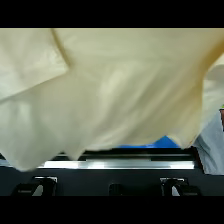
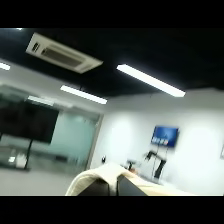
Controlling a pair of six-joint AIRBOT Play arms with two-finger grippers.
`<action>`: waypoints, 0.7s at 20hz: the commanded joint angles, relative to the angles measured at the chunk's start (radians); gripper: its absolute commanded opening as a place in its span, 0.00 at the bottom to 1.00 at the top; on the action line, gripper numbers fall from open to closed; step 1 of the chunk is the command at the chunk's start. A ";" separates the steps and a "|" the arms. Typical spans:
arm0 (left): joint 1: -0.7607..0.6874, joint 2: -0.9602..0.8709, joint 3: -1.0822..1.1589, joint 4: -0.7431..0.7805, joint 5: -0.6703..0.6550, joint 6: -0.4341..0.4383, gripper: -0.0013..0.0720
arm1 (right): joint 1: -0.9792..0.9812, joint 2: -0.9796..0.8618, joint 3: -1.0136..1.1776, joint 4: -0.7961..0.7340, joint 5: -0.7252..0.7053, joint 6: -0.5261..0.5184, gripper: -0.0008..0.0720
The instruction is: Fold the shirts.
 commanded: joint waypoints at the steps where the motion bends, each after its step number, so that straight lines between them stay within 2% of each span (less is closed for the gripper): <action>1: 0.000 -0.071 0.002 0.272 -0.199 -0.164 0.05 | 0.001 -0.090 0.003 -0.016 0.136 0.032 0.07; 3: 0.000 -0.156 -0.017 0.351 -0.300 -0.166 0.05 | 0.001 -0.224 -0.001 -0.015 0.271 0.006 0.07; 5: 0.000 -0.267 -0.074 0.386 -0.309 -0.165 0.05 | 0.001 -0.392 -0.026 0.004 0.299 -0.027 0.07; 8: 0.000 -0.480 -0.158 0.401 -0.273 -0.165 0.06 | 0.001 -0.669 -0.056 0.098 0.175 -0.030 0.07; 11: 0.000 -0.725 -0.169 0.385 -0.259 -0.166 0.06 | 0.001 -0.893 -0.055 0.258 0.005 -0.023 0.07; 14: -0.002 -0.888 -0.170 0.261 -0.303 -0.166 0.06 | 0.002 -1.022 -0.055 0.375 -0.061 0.072 0.07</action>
